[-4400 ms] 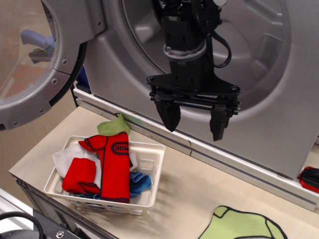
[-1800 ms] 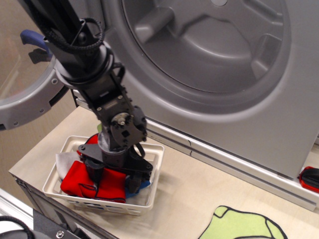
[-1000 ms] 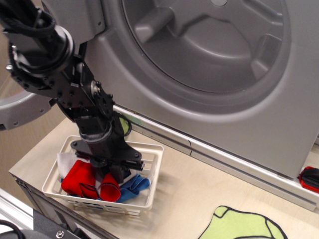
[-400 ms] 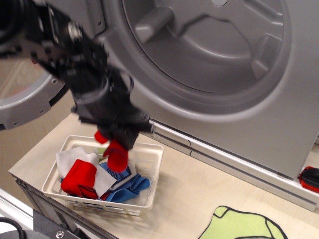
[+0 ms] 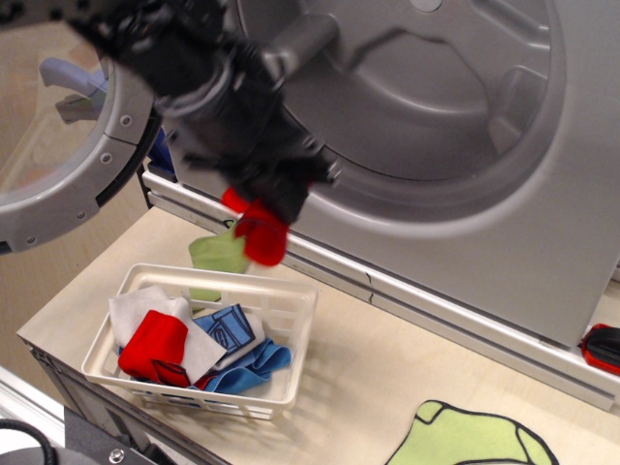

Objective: Put clothes in laundry machine

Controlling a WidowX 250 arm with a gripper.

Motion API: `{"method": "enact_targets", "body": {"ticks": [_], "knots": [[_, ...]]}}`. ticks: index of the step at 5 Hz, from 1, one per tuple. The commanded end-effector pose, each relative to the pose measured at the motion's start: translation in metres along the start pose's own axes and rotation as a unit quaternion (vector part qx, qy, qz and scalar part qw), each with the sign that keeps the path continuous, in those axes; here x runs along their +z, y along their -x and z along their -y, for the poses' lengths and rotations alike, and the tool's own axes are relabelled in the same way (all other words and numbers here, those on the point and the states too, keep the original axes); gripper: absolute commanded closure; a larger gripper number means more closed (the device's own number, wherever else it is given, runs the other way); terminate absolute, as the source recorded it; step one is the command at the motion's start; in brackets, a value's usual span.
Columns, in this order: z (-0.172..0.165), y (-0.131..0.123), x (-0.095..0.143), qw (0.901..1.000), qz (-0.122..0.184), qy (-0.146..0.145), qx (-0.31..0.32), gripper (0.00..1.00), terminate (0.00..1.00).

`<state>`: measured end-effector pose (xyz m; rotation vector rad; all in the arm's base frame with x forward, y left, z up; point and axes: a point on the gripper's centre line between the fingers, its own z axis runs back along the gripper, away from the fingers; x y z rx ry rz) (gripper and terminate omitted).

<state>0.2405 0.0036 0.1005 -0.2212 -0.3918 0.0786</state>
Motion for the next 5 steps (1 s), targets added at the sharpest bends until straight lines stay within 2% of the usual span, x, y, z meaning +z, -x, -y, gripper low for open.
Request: {"method": "enact_targets", "body": {"ticks": [1,4,5], "knots": [[0.019,-0.045,-0.021,0.9954,0.069,0.005,-0.066,1.00,0.00],[0.032,-0.092,-0.052,0.9944,0.101,0.008,-0.032,1.00,0.00],[0.029,-0.098,-0.057,0.9949,0.099,0.015,-0.008,0.00,0.00]]}}
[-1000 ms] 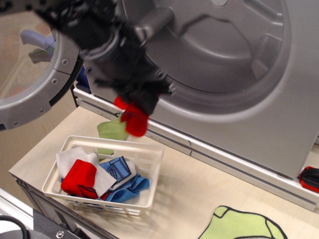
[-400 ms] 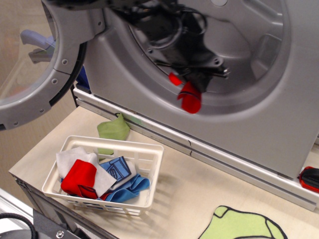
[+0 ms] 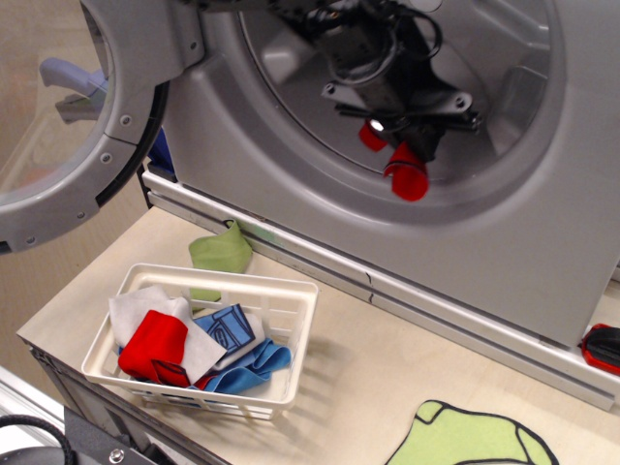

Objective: Put clothes in laundry machine

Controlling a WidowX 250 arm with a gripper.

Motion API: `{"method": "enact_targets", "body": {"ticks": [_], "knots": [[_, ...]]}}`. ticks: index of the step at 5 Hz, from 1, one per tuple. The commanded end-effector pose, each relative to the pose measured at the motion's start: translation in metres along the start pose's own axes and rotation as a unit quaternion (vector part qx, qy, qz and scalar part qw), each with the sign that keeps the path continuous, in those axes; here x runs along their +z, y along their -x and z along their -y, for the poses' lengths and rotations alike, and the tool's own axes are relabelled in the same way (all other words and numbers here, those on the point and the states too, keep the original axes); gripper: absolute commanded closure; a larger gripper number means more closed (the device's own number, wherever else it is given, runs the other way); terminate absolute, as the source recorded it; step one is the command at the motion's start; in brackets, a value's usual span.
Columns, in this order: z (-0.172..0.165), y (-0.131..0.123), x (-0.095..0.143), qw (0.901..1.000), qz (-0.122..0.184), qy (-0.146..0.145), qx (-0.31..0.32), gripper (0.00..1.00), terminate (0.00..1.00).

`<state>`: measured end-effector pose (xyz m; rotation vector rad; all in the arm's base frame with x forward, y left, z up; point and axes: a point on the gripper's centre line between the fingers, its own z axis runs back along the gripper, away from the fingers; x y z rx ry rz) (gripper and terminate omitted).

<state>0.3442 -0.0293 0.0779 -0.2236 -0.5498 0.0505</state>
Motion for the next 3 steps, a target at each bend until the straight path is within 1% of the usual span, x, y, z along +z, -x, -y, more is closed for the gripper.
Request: {"method": "enact_targets", "body": {"ticks": [1,2,3], "knots": [[-0.005,-0.016,0.006,0.9994,0.029,0.011,0.018,0.00,0.00],[-0.005,-0.011,0.015,0.9989,0.037,0.023,0.015,0.00,0.00],[-0.006,-0.012,0.023,0.9984,0.040,0.032,0.024,0.00,0.00]]}}
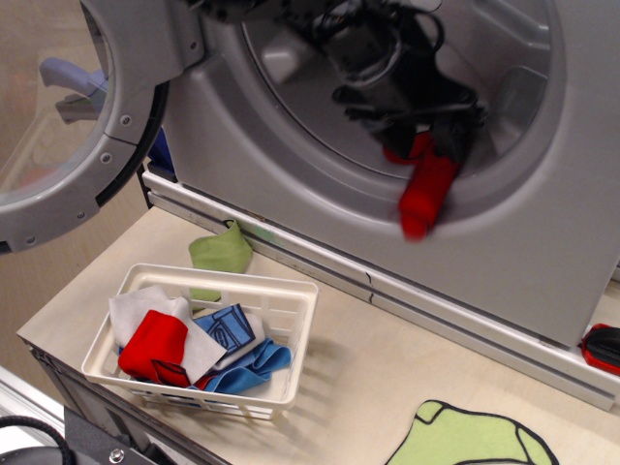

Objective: Put clothes in laundry machine

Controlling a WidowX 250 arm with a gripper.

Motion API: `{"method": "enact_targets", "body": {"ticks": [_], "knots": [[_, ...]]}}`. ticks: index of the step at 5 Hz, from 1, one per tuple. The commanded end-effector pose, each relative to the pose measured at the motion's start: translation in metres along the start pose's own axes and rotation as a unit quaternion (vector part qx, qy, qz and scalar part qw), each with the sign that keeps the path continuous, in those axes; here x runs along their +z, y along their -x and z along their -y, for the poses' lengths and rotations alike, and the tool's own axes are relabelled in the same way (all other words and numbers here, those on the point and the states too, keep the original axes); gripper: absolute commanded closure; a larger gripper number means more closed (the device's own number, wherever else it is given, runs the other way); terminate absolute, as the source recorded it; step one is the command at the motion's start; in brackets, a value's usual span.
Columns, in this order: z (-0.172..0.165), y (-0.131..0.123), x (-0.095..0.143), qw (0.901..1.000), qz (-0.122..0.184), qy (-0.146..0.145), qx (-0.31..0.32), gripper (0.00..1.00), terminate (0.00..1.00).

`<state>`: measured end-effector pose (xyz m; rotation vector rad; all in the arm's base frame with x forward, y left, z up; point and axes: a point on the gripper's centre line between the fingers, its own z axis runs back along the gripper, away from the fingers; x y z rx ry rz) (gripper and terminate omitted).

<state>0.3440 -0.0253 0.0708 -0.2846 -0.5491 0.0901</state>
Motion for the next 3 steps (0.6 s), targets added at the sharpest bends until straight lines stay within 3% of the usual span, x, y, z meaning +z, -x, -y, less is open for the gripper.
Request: {"method": "enact_targets", "body": {"ticks": [1,3], "knots": [[0.005,-0.017,0.037,0.9996,0.024,0.004,-0.011,0.00,0.00],[0.028,-0.010,0.067,0.9997,0.011,0.021,-0.009,0.00,0.00]]}}
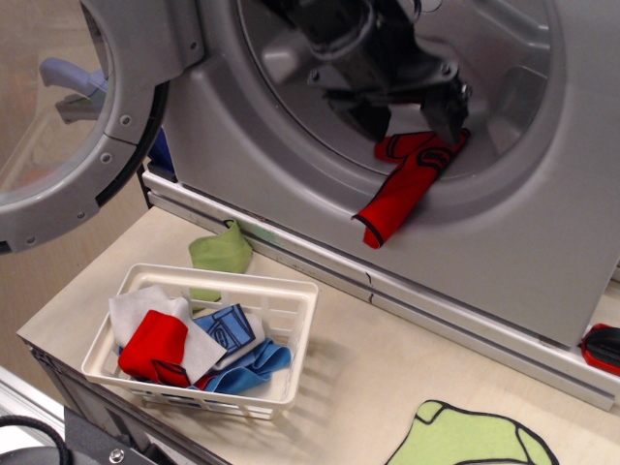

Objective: Put clothes in laundry machine

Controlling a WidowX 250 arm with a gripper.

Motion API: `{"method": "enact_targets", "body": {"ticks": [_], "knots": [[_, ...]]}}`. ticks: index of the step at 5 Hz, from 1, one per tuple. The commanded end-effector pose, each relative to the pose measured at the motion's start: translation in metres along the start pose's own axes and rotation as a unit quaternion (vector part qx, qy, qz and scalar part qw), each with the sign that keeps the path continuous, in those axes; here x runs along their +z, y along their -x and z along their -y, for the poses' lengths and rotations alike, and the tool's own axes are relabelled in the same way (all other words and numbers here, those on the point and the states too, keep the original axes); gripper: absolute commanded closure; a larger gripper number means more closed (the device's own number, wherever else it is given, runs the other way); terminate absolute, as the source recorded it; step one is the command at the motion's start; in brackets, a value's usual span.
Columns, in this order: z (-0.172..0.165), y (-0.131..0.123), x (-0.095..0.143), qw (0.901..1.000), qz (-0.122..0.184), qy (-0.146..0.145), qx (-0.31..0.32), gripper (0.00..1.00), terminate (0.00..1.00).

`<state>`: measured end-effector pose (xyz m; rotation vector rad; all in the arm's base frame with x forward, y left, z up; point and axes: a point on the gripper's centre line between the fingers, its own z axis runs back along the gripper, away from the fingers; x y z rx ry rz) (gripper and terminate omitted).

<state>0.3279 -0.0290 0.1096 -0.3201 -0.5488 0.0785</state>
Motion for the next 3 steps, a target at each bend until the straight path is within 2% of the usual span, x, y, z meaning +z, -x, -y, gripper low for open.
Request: {"method": "enact_targets", "body": {"ticks": [1,2,3], "knots": [[0.0242,-0.0005,0.0392,0.9995,-0.027,0.012,-0.003,0.00,0.00],[0.0242,-0.0005,0.0392,0.9995,-0.027,0.012,-0.003,0.00,0.00],[0.0242,-0.0005,0.0392,0.9995,-0.027,0.012,-0.003,0.00,1.00]]}}
